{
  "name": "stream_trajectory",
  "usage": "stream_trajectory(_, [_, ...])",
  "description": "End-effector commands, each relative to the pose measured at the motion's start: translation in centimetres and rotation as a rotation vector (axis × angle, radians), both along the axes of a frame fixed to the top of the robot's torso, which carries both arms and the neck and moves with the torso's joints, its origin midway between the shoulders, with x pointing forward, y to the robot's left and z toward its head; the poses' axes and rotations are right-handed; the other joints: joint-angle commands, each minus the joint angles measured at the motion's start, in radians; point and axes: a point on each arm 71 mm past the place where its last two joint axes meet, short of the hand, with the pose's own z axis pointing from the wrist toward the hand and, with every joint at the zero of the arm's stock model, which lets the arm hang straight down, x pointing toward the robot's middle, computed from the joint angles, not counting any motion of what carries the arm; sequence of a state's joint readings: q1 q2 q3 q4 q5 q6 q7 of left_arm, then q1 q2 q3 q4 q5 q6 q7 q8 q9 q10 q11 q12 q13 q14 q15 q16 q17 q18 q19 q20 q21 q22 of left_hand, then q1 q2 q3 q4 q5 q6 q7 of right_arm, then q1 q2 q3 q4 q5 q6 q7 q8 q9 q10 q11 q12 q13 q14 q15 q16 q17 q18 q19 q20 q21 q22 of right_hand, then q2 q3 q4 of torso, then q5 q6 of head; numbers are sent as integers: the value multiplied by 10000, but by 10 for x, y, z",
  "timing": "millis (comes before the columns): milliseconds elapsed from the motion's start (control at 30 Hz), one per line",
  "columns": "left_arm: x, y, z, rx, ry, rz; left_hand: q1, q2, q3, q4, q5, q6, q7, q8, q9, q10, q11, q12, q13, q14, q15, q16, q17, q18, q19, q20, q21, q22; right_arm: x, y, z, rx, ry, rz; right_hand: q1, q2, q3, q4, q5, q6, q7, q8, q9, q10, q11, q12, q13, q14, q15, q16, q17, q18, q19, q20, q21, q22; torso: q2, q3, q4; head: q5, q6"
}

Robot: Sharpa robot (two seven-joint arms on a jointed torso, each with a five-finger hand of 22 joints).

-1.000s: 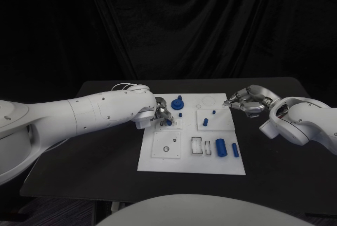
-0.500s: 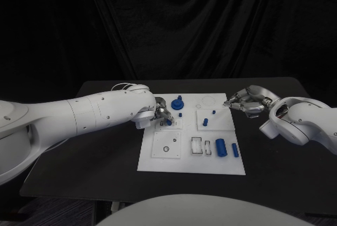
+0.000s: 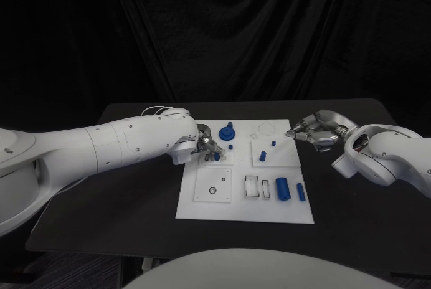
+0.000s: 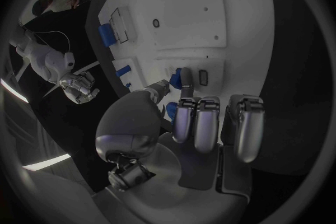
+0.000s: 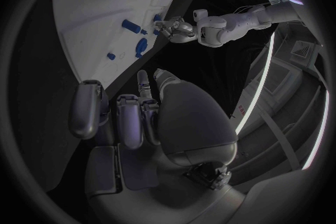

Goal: Assemble the parts on the task board

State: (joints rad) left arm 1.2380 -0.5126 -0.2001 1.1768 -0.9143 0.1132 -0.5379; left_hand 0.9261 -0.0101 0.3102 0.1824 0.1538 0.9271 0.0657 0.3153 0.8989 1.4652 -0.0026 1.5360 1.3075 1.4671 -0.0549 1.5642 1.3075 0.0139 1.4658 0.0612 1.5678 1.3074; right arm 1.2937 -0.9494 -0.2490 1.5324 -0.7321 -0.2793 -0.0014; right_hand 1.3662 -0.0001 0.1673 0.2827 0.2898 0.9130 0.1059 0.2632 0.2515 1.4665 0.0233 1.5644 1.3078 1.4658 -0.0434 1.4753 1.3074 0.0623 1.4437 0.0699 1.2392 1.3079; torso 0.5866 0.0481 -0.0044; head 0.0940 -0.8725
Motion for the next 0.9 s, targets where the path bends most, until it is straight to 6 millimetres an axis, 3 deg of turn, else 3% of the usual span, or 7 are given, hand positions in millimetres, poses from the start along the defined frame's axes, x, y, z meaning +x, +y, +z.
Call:
stream_trajectory(33, [-10,1,-15,381,692,-236,-85,6,-199,88,-59,-9,80,-221,-9,616,65,-36,2202,1037,83,66,2633,-139,1050,67,30,2634,-1,0,-2,-128,218,1,74,27,29,-3,21,-75,18,45,18,856,52,-61,2440,760,30,-61,1697,143,-74,-28,-75,1577,-1,4,4,5,-2])
stream_trajectory(533, [-9,4,-15,219,556,-192,159,101,-492,129,214,176,35,-289,94,620,36,-34,2210,1037,70,66,2633,-139,1050,66,30,2634,-1,0,-3,-219,301,76,70,25,25,6,20,-75,22,57,21,838,56,-73,2422,749,34,-89,1672,154,-96,-25,-129,1561,0,7,3,17,-2])
stream_trajectory(567, [-9,4,-15,209,552,-195,414,135,-417,-41,503,171,15,-304,121,616,23,-37,2207,1037,53,66,2633,-139,1050,56,30,2634,-1,0,-3,-222,310,78,70,25,25,6,20,-75,22,57,21,838,56,-73,2422,749,34,-89,1672,154,-96,-25,-129,1561,1,7,4,20,-2])
stream_trajectory(667, [-9,4,-15,193,559,-213,866,232,-309,-342,927,188,-21,-372,209,621,-15,-35,2215,1037,25,66,2633,-139,1050,26,30,2634,-1,0,-4,-231,334,86,69,26,25,8,20,-74,22,61,23,824,57,-82,2409,744,35,-106,1657,162,-112,-24,-169,1549,2,4,4,25,-2])
stream_trajectory(900, [-10,4,-15,158,577,-262,1254,245,-122,-703,1117,214,-63,-425,295,629,-54,-30,2226,1037,-8,66,2633,-139,1050,-4,30,2634,-1,0,-4,-245,374,101,73,29,26,12,22,-75,22,74,27,781,59,-111,2366,728,39,-152,1616,178,-144,-21,-247,1525,5,1,5,21,-2])
